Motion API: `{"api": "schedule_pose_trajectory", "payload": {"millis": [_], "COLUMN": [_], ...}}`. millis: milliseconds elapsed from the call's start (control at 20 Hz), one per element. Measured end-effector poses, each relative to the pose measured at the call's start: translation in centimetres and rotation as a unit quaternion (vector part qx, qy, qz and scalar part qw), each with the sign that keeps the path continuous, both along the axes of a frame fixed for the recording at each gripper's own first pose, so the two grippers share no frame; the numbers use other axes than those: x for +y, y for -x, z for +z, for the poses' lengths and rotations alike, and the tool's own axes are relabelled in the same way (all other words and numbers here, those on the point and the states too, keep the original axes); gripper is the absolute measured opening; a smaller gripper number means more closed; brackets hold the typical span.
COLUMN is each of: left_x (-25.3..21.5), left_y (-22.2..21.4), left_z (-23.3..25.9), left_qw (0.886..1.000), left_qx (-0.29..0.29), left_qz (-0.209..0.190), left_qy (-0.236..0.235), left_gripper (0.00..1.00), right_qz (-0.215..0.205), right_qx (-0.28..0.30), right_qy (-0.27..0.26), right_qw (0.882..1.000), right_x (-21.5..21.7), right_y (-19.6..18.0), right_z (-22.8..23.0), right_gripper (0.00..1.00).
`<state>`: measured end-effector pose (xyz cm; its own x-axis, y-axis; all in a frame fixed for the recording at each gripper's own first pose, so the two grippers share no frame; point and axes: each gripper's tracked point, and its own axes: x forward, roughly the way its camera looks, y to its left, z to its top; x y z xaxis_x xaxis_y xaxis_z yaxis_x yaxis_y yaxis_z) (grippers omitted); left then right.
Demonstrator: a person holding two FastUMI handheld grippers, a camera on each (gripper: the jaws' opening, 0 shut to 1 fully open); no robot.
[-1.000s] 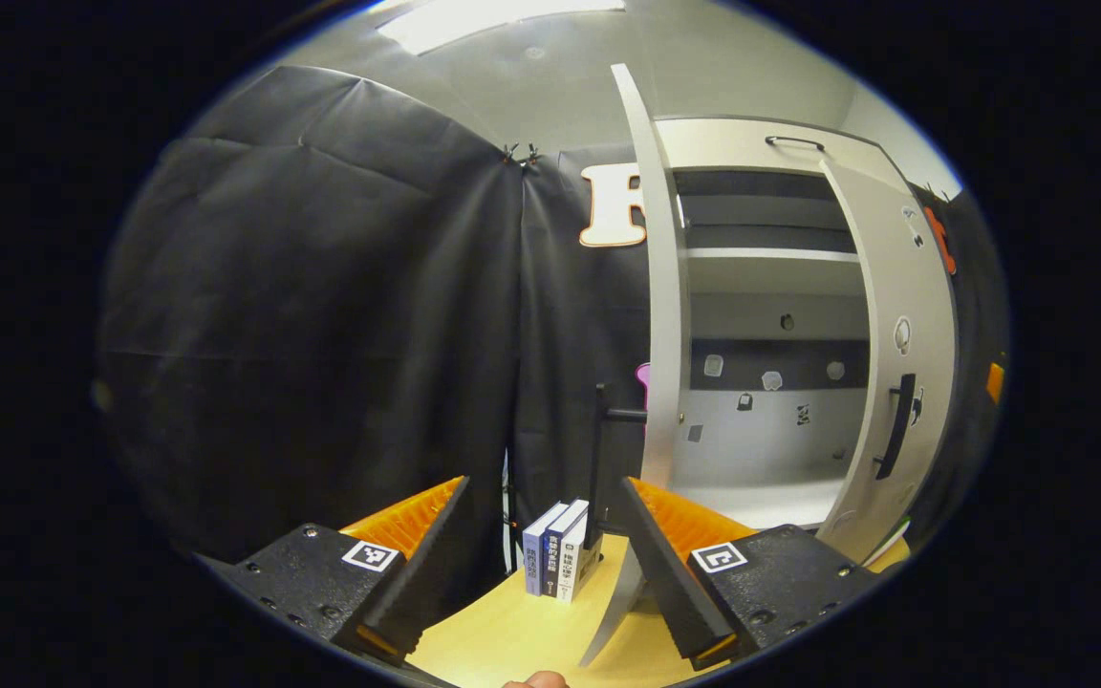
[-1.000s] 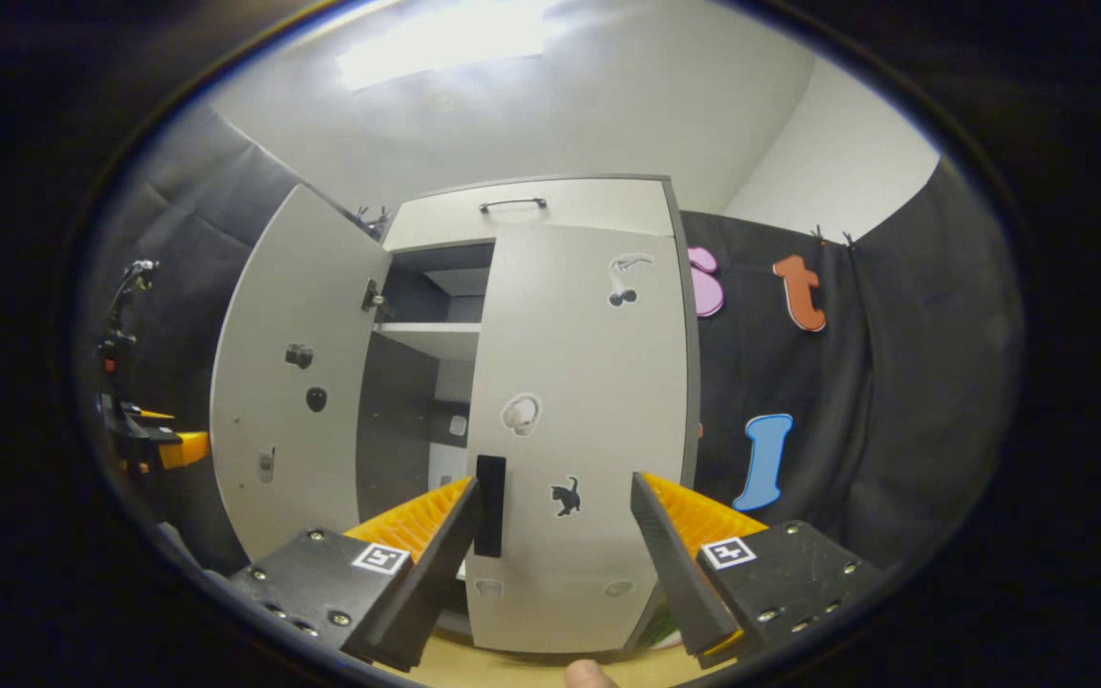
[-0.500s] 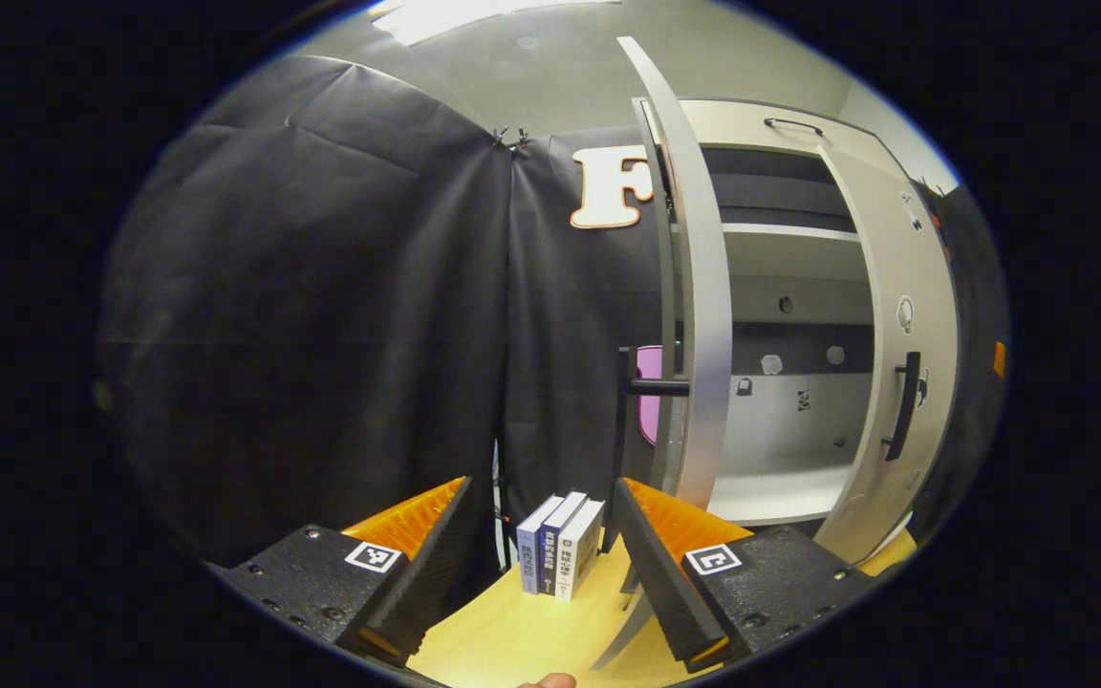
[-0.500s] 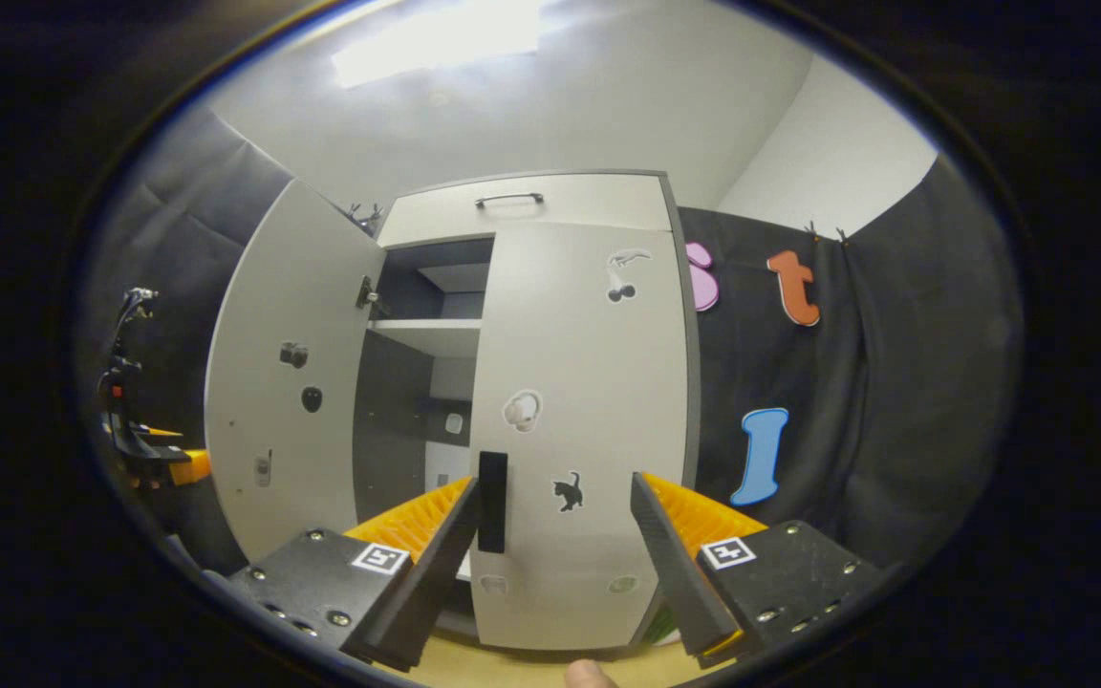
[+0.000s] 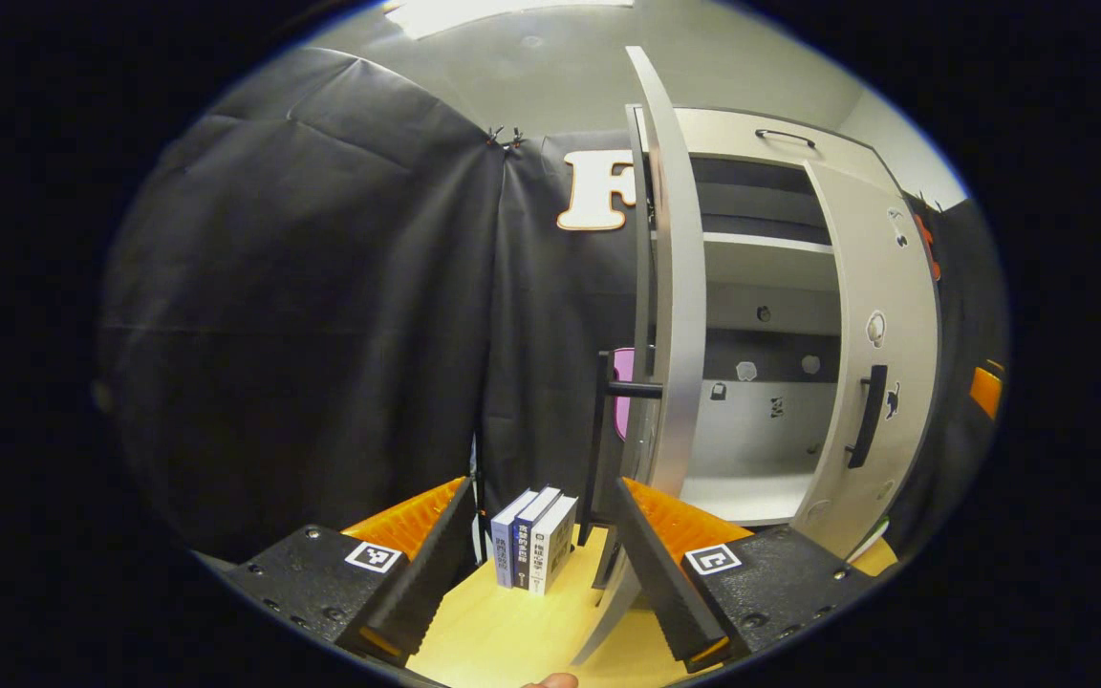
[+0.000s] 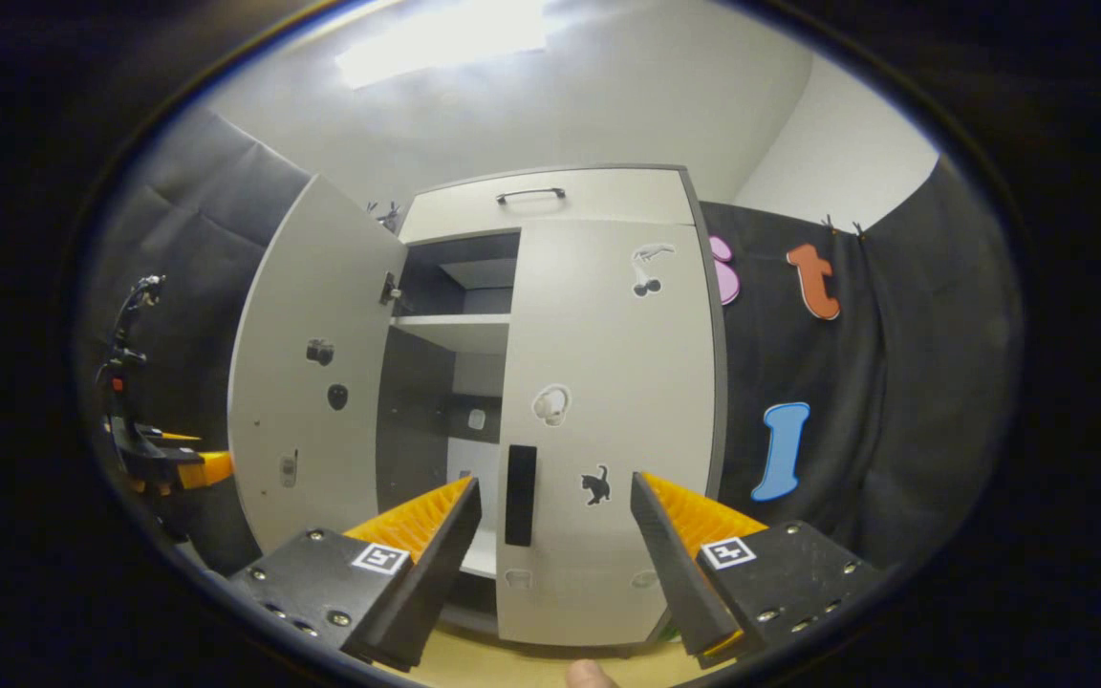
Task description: Grasp the bottle in the cabinet with the left hand and place it on the coaster, then close the right door with the right hand and the left door with the left hand.
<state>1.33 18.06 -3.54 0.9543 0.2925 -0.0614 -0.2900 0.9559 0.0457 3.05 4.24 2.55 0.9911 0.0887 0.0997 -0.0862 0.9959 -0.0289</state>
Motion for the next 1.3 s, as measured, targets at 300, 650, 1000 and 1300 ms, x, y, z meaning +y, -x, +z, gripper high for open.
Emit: {"api": "schedule_pose_trajectory", "payload": {"millis": [300, 650, 1000, 1300], "left_x": [-3.4, -7.9, -10.9, -13.4], "left_y": [-0.3, -1.4, -2.8, -3.7], "left_z": [-0.3, -0.8, -1.3, -1.5], "left_qw": [0.999, 0.995, 0.990, 0.984], "left_qx": [-0.001, 0.003, 0.007, 0.011], "left_qz": [-0.041, -0.100, -0.140, -0.175], "left_qy": [0.011, 0.028, 0.033, 0.035], "left_gripper": [0.92, 0.92, 0.87, 0.92], "right_qz": [0.007, 0.004, -0.010, -0.018], "right_qx": [0.000, -0.001, -0.003, -0.003], "right_qy": [-0.003, -0.002, 0.002, 0.004], "right_qw": [1.000, 1.000, 1.000, 1.000], "right_x": [0.3, -0.3, -1.4, -2.1], "right_y": [0.3, 0.7, 1.1, 1.2], "right_z": [0.1, 0.2, 0.3, 0.2], "right_gripper": [0.95, 0.95, 0.95, 0.95]}}
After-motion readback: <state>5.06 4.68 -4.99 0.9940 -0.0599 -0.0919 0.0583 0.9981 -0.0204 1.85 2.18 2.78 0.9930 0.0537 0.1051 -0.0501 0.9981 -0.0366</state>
